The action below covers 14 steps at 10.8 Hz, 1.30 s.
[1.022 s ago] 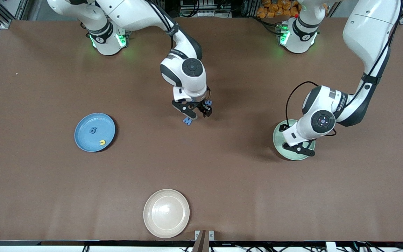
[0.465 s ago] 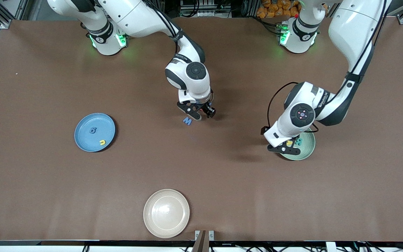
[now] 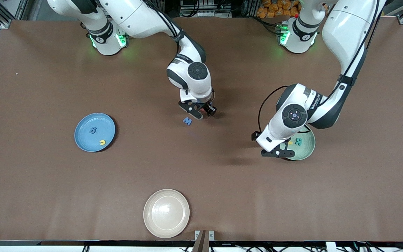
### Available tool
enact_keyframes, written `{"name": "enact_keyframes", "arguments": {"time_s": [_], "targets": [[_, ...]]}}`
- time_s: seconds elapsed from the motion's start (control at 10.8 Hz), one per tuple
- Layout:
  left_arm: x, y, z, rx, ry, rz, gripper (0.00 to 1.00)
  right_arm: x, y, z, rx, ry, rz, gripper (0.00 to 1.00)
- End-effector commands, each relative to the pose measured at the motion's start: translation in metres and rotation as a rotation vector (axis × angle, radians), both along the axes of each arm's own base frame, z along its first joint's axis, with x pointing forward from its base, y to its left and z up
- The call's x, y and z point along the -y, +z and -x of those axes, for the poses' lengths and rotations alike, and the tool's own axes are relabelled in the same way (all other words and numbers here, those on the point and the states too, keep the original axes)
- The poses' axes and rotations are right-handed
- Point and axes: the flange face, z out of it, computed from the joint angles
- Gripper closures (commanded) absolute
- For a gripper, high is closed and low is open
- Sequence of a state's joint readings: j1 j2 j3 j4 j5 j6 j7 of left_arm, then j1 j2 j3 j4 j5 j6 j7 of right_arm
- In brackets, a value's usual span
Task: Sort upper and lower case letters into plates
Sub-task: 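Carry the red m to the blue plate while the left gripper grasps the W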
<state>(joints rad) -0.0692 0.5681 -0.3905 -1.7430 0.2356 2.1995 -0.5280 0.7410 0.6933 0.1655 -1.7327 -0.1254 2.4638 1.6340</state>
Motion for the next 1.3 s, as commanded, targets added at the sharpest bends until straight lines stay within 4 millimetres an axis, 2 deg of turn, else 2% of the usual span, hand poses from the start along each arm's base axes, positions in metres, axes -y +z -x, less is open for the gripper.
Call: {"name": "enact_keyframes", "arguments": {"time_s": [0.0, 0.19, 0.37, 0.46, 0.65, 0.74, 0.84, 0.93, 1.02, 1.21], "targets": [[0.029, -0.006, 0.002, -0.006, 0.040, 0.015, 0.00, -0.005, -0.007, 0.000, -0.002, -0.010, 0.000, 0.38], [0.035, -0.011, 0.004, -0.008, 0.025, 0.009, 0.00, -0.006, -0.013, 0.005, -0.011, -0.007, 0.008, 0.42], [0.037, -0.007, 0.004, -0.001, 0.022, 0.012, 0.00, -0.004, -0.017, 0.007, -0.016, -0.007, 0.014, 0.46], [0.039, -0.006, 0.002, 0.002, 0.022, 0.015, 0.00, -0.003, -0.020, 0.008, -0.018, -0.005, 0.018, 0.57], [0.033, -0.006, 0.000, 0.002, 0.029, 0.012, 0.00, -0.002, -0.019, 0.006, -0.011, 0.002, 0.022, 0.93], [0.033, -0.004, 0.000, 0.002, 0.030, 0.011, 0.00, -0.002, -0.018, 0.006, -0.015, 0.004, 0.028, 1.00], [0.034, -0.003, 0.000, 0.003, 0.031, 0.012, 0.00, -0.003, -0.013, 0.005, -0.009, 0.017, 0.023, 1.00], [0.035, 0.000, -0.001, 0.010, 0.026, 0.012, 0.00, -0.001, -0.003, 0.000, -0.004, 0.016, 0.012, 1.00], [0.032, 0.000, -0.002, 0.010, 0.024, 0.012, 0.00, 0.007, 0.018, -0.009, -0.003, 0.039, 0.029, 1.00], [0.033, 0.003, -0.003, 0.017, 0.014, 0.013, 0.00, 0.038, 0.065, -0.036, -0.035, 0.096, 0.067, 1.00]]}}
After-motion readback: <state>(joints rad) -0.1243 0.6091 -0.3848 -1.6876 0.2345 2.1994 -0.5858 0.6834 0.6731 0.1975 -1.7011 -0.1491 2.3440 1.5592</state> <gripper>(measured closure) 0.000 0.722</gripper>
